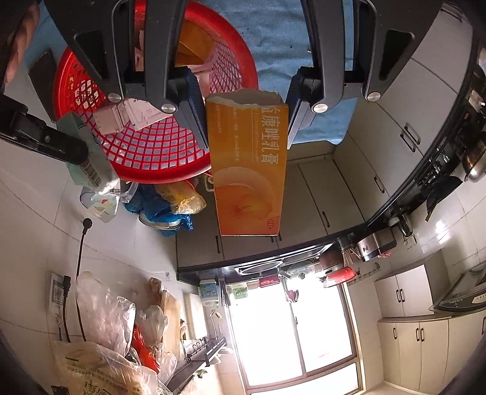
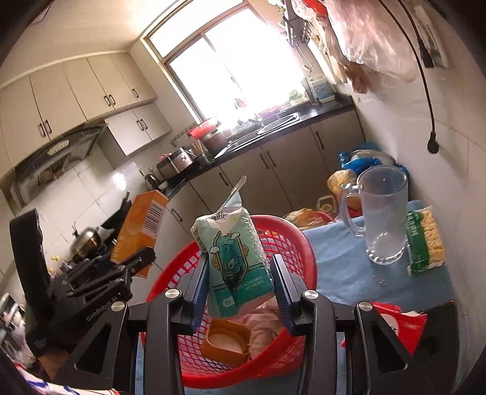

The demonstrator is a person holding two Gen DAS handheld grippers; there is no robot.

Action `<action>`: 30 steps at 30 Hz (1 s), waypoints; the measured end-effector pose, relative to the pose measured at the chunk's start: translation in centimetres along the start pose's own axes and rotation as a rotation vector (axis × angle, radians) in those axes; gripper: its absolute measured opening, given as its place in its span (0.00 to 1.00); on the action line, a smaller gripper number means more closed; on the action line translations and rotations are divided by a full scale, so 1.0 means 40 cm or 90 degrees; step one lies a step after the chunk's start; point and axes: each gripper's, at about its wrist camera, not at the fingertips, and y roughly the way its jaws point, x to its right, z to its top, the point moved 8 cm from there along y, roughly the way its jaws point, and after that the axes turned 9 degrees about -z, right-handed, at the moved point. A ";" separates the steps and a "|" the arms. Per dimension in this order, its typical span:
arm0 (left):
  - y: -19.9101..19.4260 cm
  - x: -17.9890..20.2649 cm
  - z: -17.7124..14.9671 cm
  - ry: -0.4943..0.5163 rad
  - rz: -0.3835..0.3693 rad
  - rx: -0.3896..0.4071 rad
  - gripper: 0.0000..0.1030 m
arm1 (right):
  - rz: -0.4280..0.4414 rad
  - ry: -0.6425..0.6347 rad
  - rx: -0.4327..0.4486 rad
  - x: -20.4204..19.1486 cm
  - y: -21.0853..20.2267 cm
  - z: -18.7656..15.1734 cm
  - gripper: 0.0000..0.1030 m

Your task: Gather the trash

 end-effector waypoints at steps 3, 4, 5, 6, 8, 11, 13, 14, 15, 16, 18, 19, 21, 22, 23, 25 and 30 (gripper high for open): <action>0.006 -0.001 0.011 -0.005 0.000 0.003 0.44 | 0.017 0.023 -0.005 0.001 0.014 0.012 0.42; 0.009 -0.001 0.013 -0.007 -0.001 0.003 0.44 | 0.019 0.027 -0.005 0.002 0.017 0.014 0.42; 0.014 -0.001 0.014 -0.008 -0.001 0.001 0.44 | 0.019 0.032 -0.007 0.003 0.023 0.015 0.42; 0.018 -0.001 0.012 -0.009 -0.002 -0.002 0.44 | 0.017 0.034 -0.009 0.007 0.029 0.016 0.42; 0.031 0.001 0.005 -0.010 -0.008 -0.012 0.44 | 0.009 0.036 -0.016 0.013 0.044 0.010 0.43; 0.041 -0.002 -0.005 -0.012 -0.007 -0.015 0.44 | 0.001 0.039 -0.025 0.027 0.059 -0.001 0.48; 0.043 -0.006 -0.010 -0.016 -0.007 -0.017 0.45 | -0.001 0.040 -0.019 0.033 0.055 -0.002 0.50; 0.044 -0.007 -0.012 -0.021 -0.014 -0.019 0.46 | -0.001 0.041 -0.018 0.032 0.052 0.000 0.52; 0.045 -0.007 -0.012 -0.026 -0.019 -0.020 0.47 | -0.003 0.041 -0.016 0.029 0.048 0.001 0.54; 0.044 -0.007 -0.014 -0.031 -0.024 -0.021 0.49 | -0.005 0.040 -0.014 0.027 0.045 0.001 0.55; 0.039 -0.006 -0.015 -0.038 -0.036 -0.019 0.53 | -0.002 0.038 -0.013 0.020 0.040 0.003 0.55; 0.034 -0.005 -0.014 -0.039 -0.041 -0.017 0.55 | 0.000 0.038 -0.011 0.017 0.037 0.004 0.55; 0.019 -0.004 -0.012 -0.042 -0.052 -0.007 0.58 | 0.000 0.038 -0.005 0.014 0.029 0.007 0.56; 0.010 -0.004 -0.010 -0.043 -0.057 -0.002 0.60 | -0.002 0.037 -0.003 0.013 0.025 0.007 0.57; 0.001 -0.005 -0.008 -0.044 -0.062 0.003 0.61 | -0.002 0.037 -0.002 0.012 0.022 0.007 0.57; -0.019 -0.007 -0.004 -0.051 -0.073 0.011 0.63 | -0.001 0.036 -0.001 0.010 0.010 0.003 0.57; -0.083 -0.034 -0.005 -0.074 -0.084 0.036 0.73 | -0.002 0.022 0.010 -0.007 -0.029 -0.005 0.57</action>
